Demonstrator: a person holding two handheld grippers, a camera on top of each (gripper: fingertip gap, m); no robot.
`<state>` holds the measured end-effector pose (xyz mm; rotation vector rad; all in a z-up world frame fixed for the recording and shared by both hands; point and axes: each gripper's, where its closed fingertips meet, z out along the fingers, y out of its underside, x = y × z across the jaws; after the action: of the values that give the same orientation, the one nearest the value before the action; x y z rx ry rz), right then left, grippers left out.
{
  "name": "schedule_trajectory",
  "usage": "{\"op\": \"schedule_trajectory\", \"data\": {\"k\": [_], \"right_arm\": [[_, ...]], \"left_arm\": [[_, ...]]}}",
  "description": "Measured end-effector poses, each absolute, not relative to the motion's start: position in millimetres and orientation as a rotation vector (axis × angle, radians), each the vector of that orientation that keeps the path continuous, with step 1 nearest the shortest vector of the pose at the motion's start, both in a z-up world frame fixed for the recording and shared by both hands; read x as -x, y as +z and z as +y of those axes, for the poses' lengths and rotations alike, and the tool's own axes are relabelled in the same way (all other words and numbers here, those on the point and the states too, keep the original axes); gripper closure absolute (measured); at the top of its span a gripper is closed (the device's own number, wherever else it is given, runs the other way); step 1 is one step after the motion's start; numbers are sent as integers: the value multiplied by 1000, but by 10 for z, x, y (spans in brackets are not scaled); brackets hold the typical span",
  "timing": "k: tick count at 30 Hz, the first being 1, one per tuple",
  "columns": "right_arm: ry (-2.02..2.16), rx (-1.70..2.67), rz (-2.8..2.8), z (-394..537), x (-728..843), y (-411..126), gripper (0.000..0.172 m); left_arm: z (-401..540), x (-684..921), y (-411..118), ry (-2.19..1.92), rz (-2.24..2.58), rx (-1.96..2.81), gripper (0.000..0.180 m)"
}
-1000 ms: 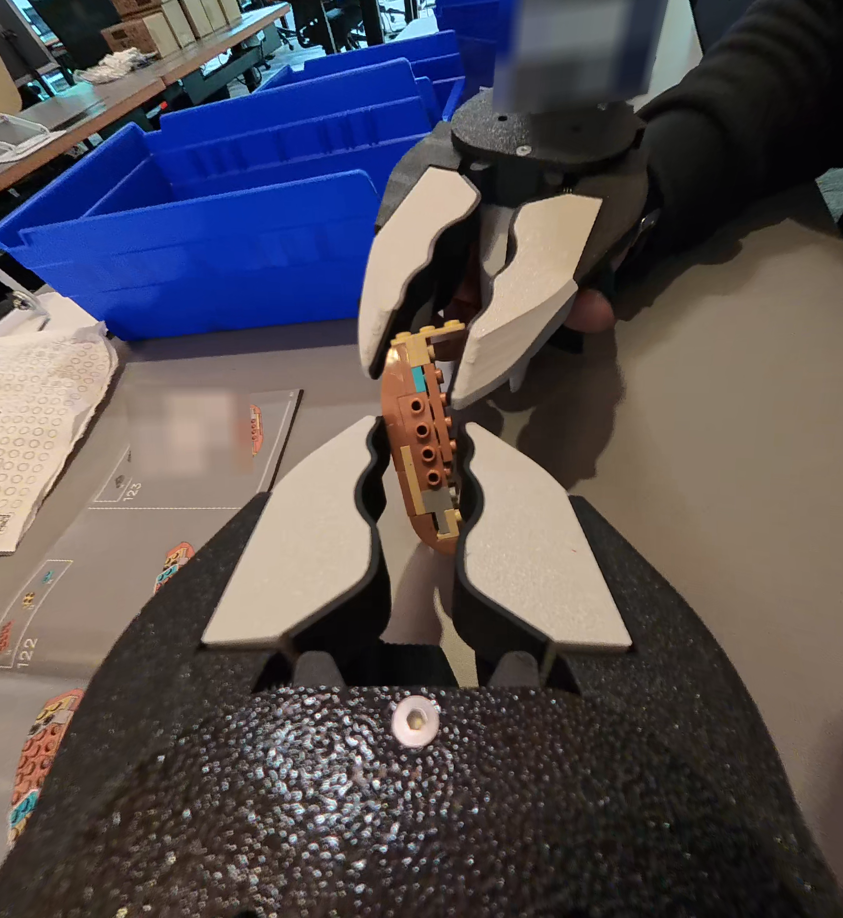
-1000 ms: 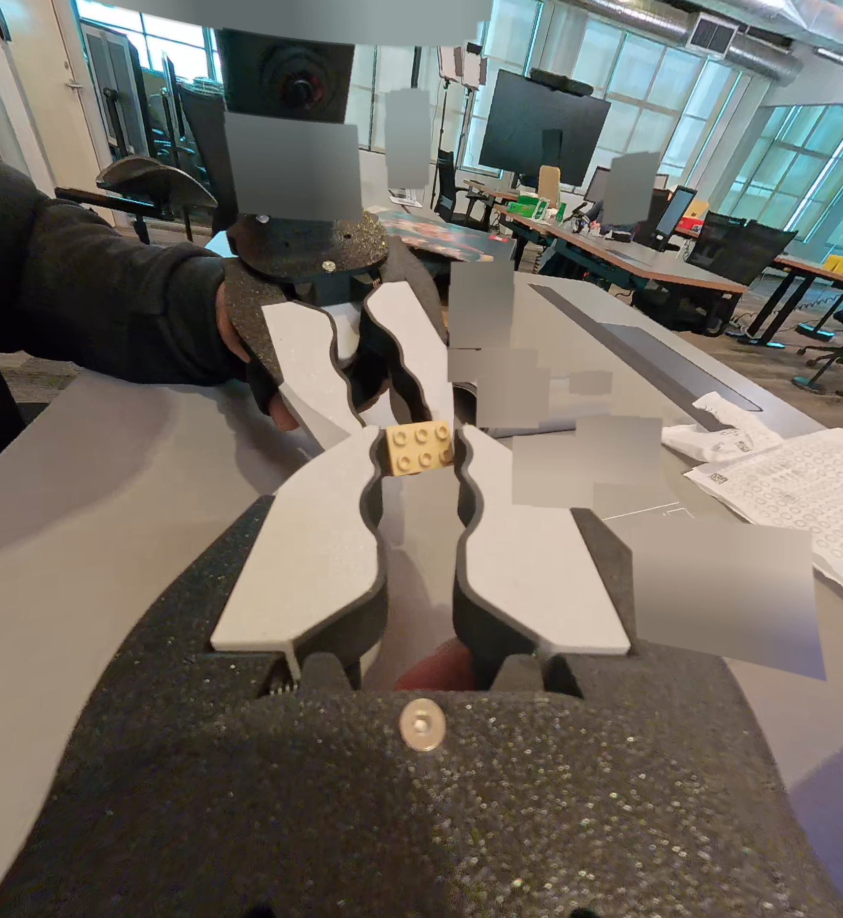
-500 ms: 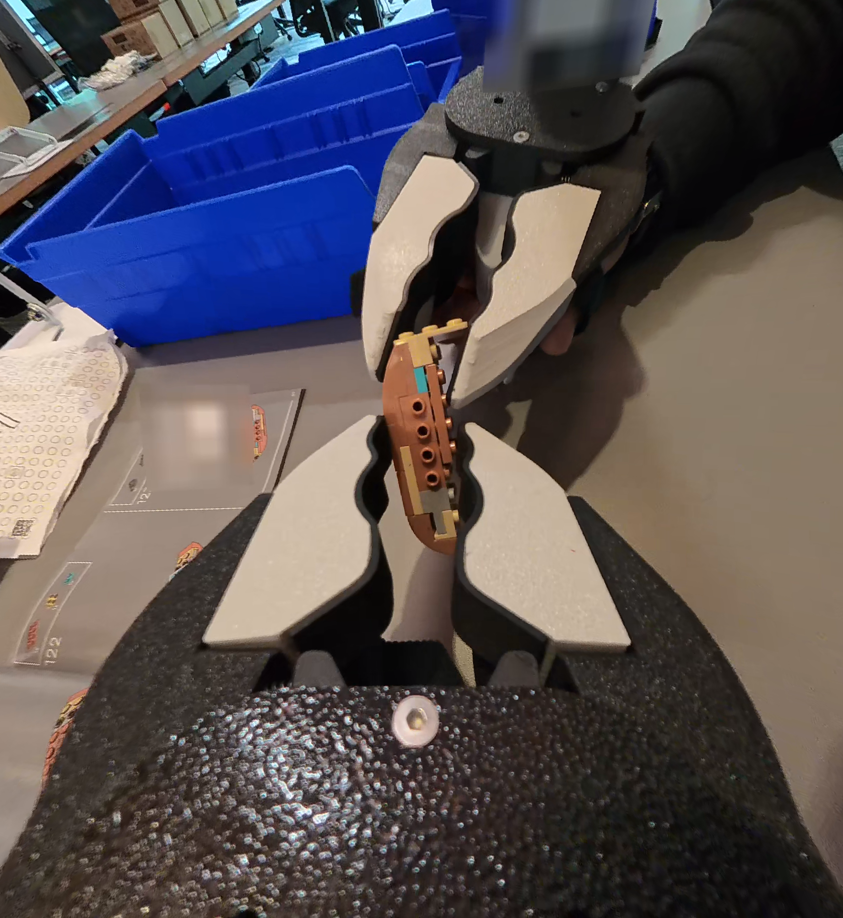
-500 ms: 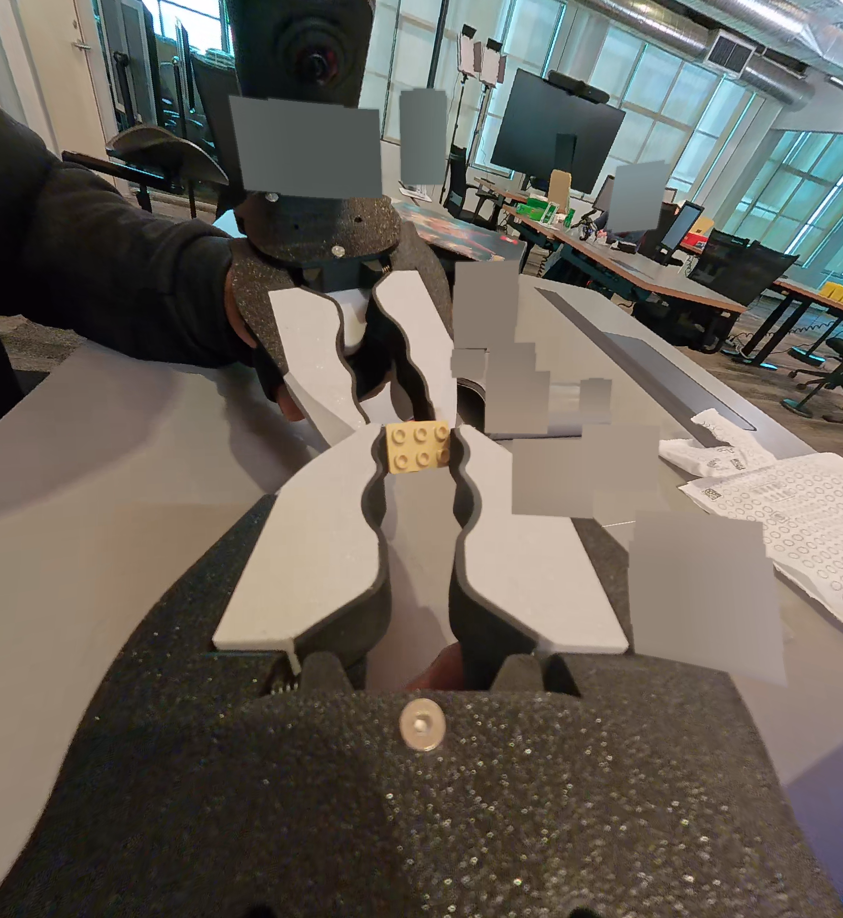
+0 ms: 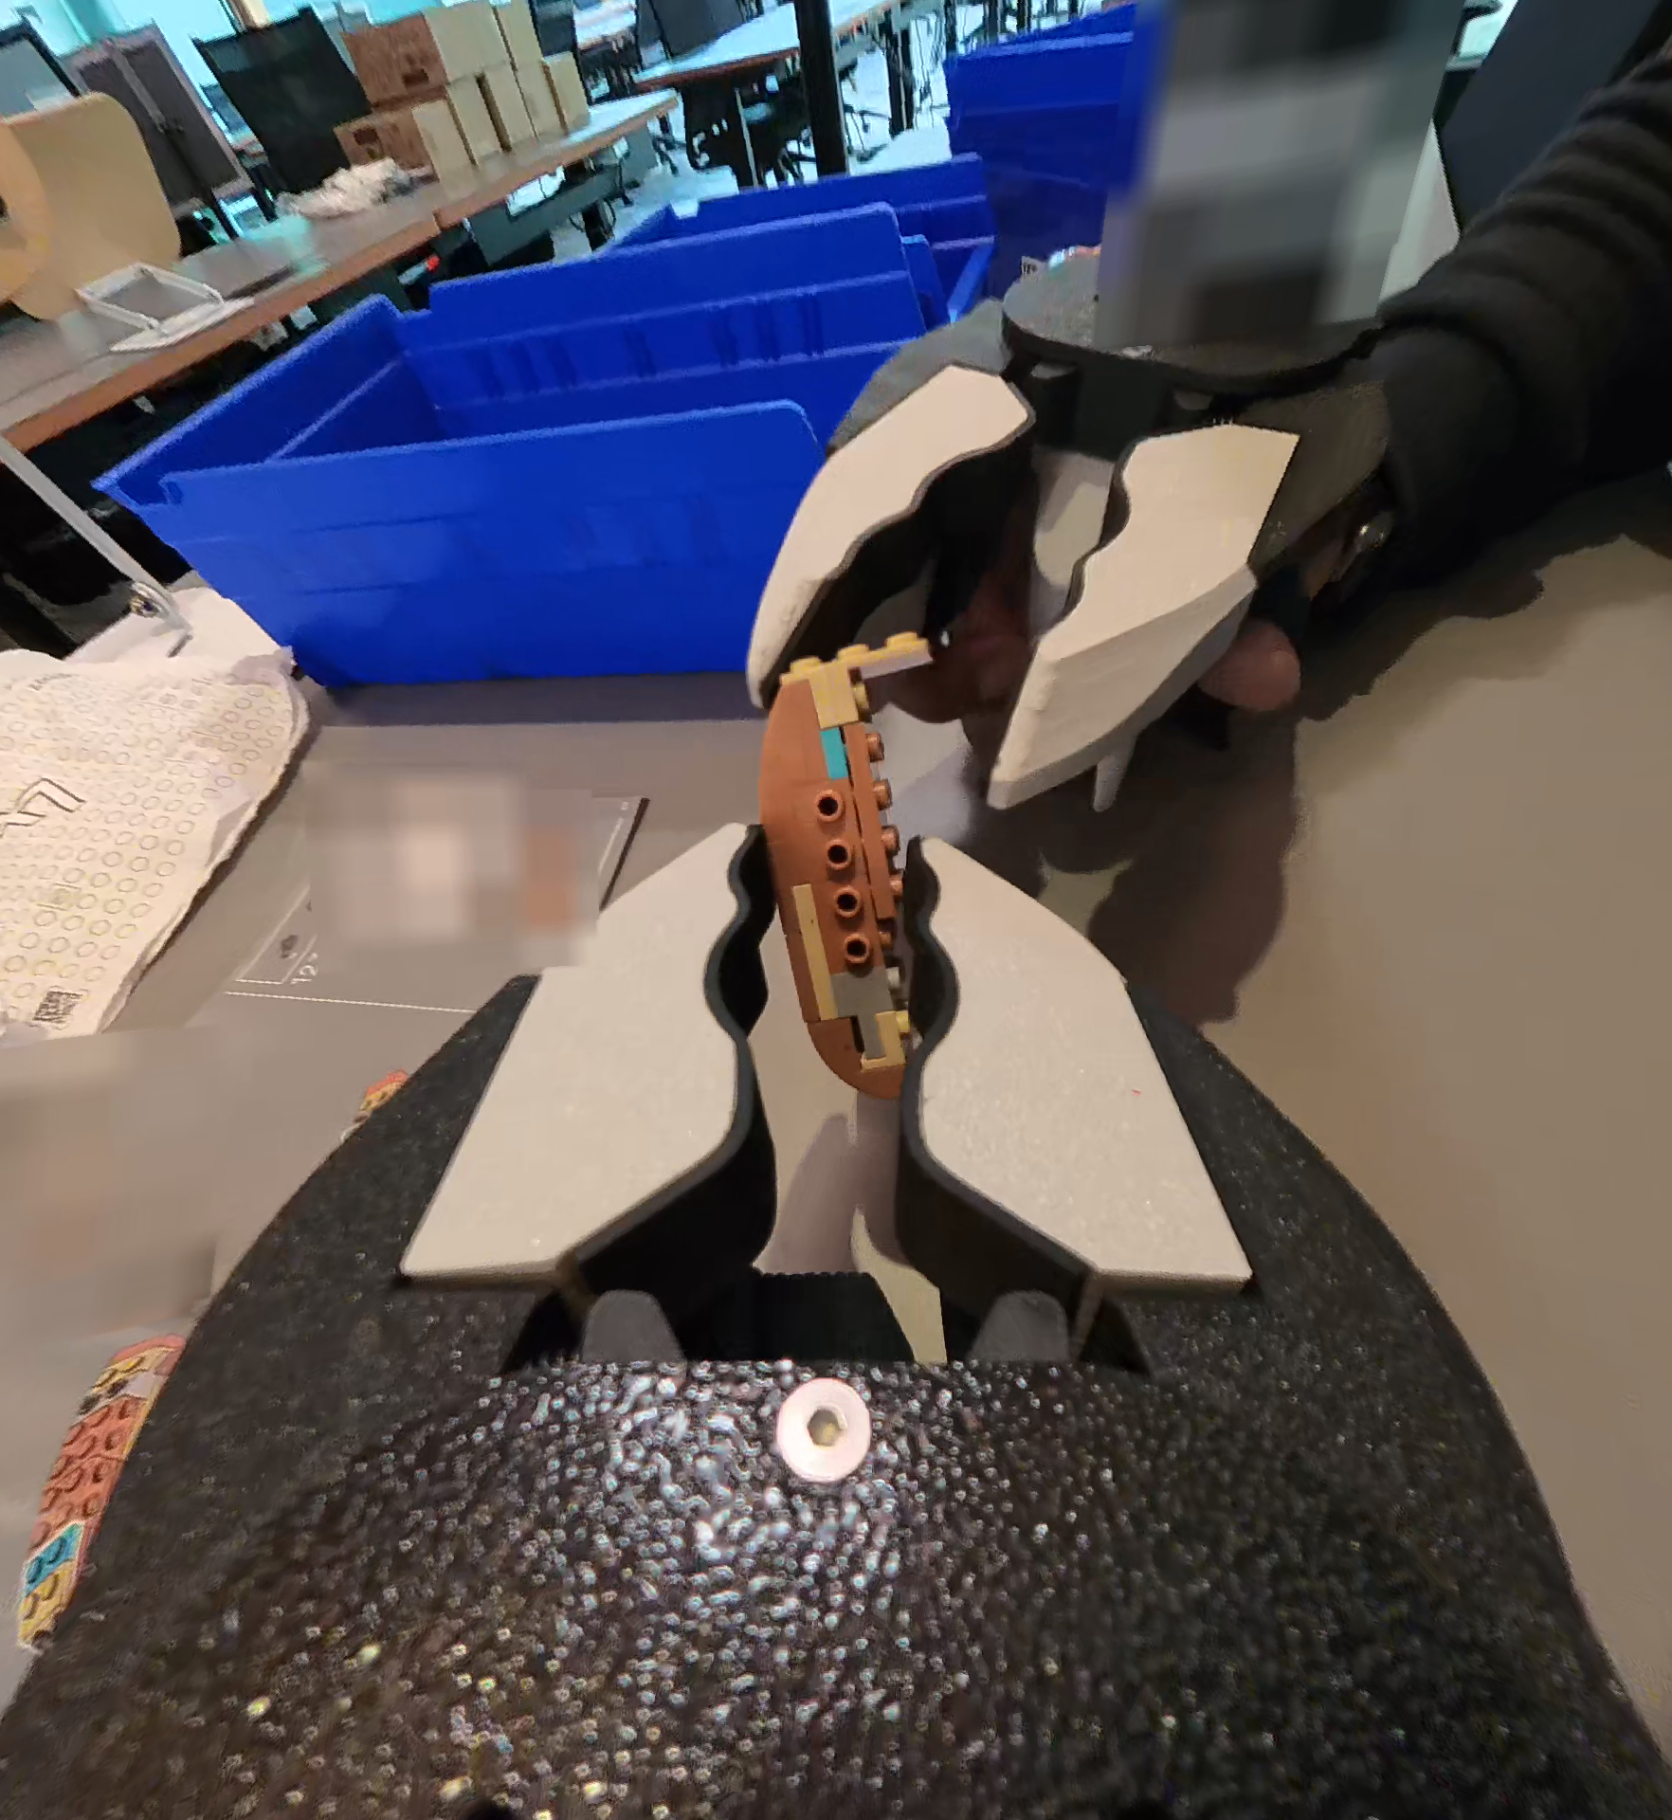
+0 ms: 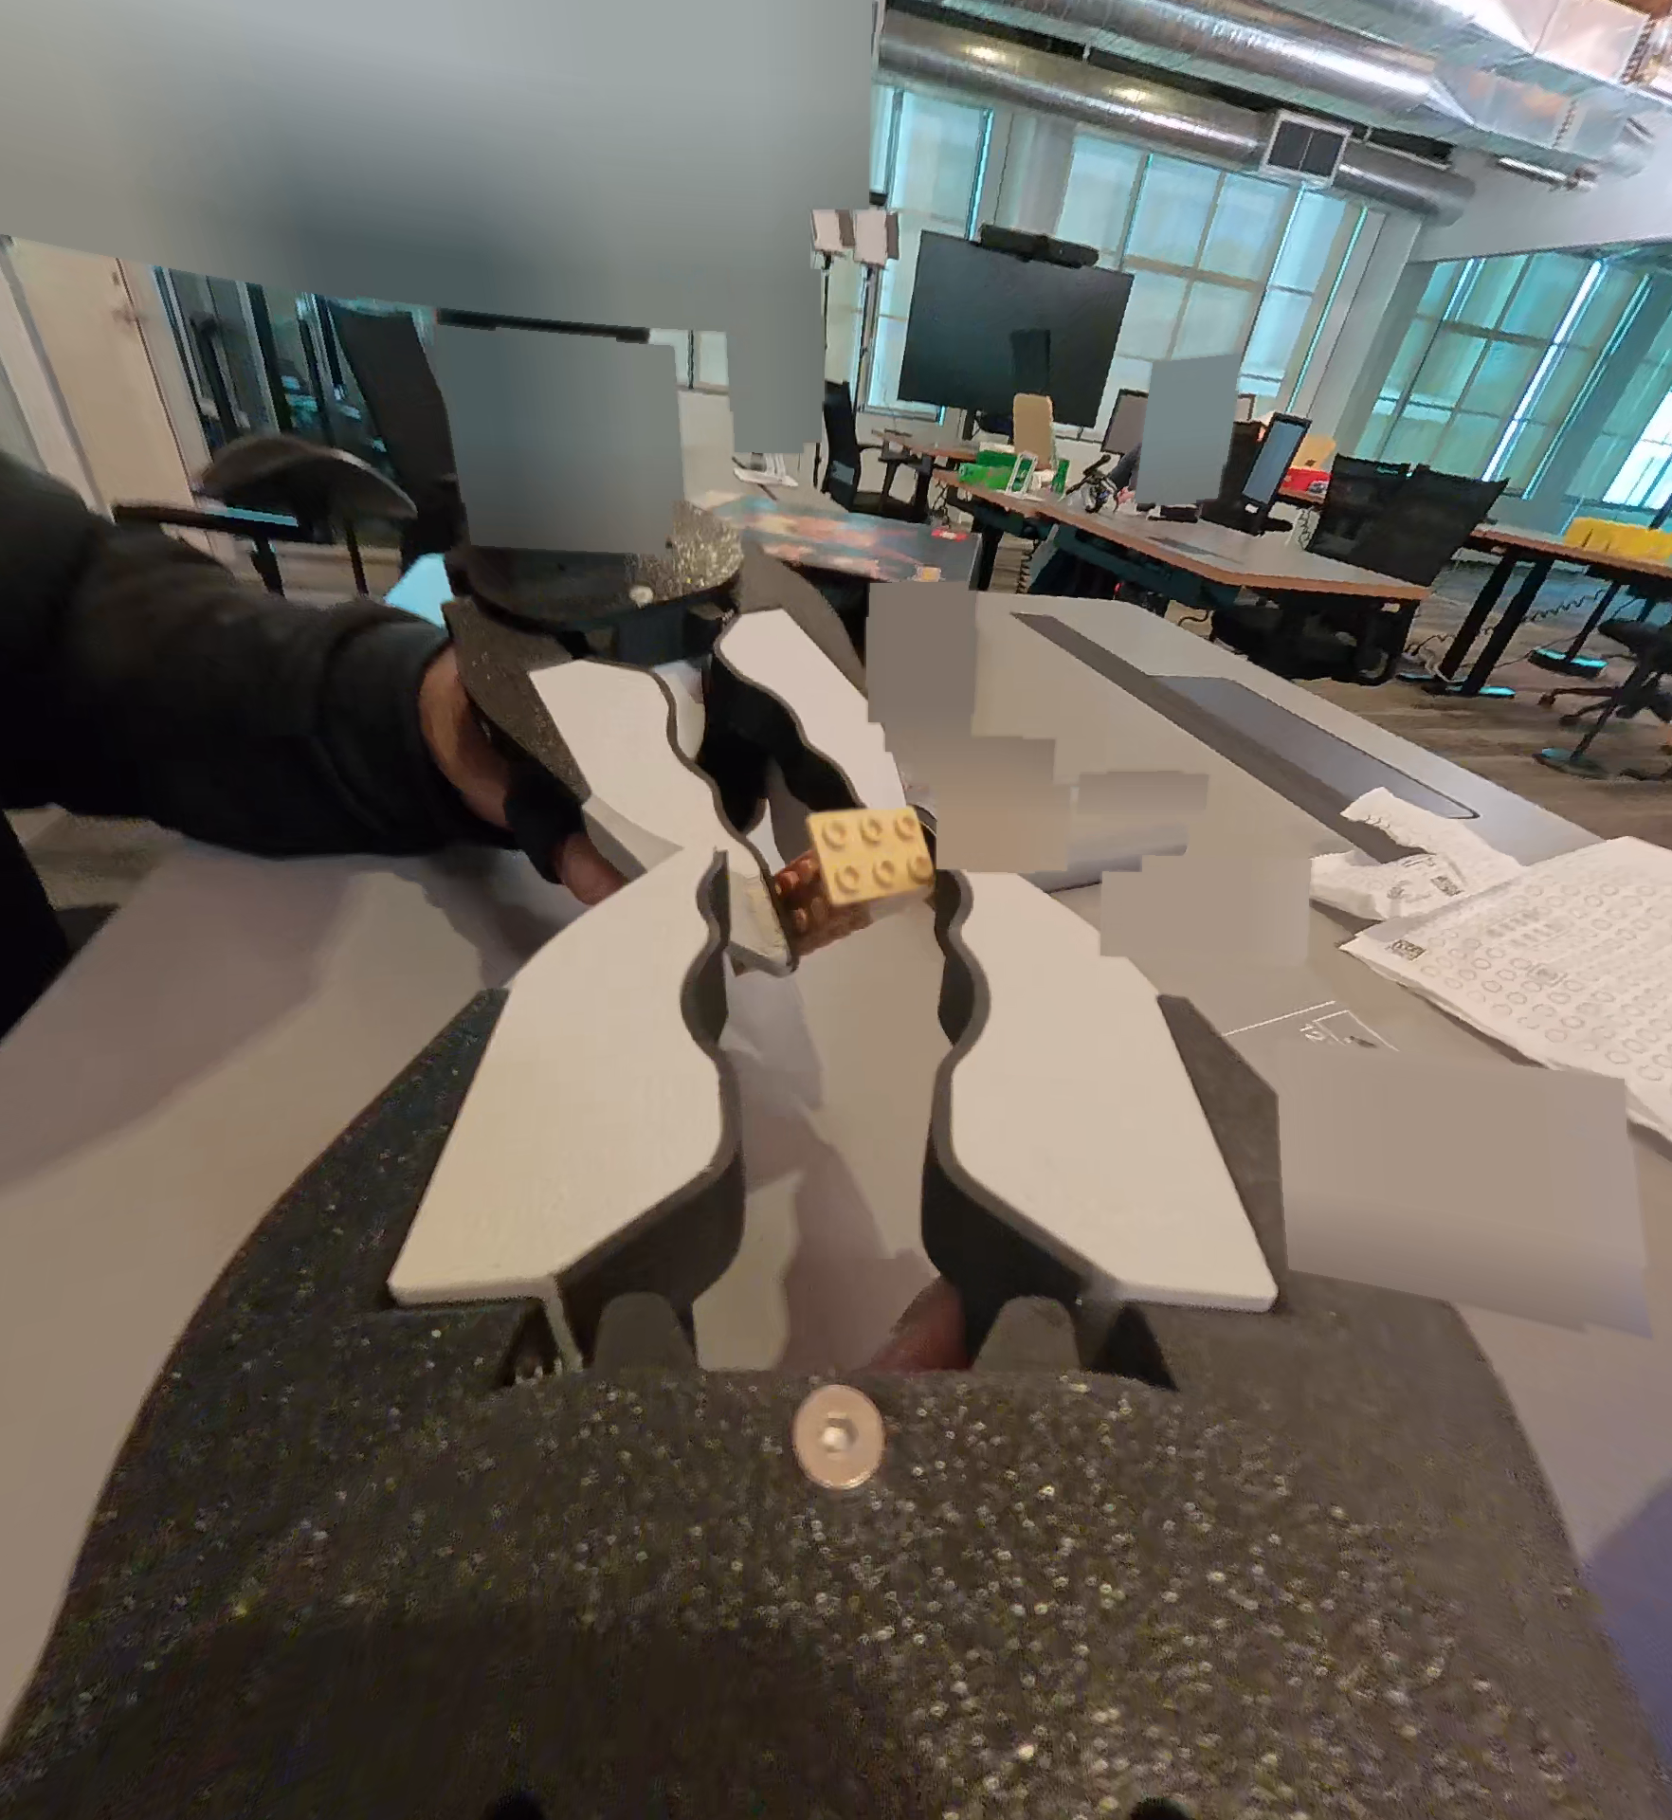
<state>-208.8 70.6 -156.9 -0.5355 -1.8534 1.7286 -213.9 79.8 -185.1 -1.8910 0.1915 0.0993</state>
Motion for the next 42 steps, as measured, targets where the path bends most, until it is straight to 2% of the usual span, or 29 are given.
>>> {"op": "schedule_trajectory", "data": {"k": [10,15,42], "right_arm": [[2064,686,-1800,701,2045,-1449,141],[2042,670,-1786,684,2037,-1451,146],[2040,666,-1799,680,2048,-1467,148]], "left_arm": [[822,1996,-1636,89,250,1729,156],[850,1998,-1658,114,235,1744,156],[851,2016,-1667,218,221,1749,156]]}}
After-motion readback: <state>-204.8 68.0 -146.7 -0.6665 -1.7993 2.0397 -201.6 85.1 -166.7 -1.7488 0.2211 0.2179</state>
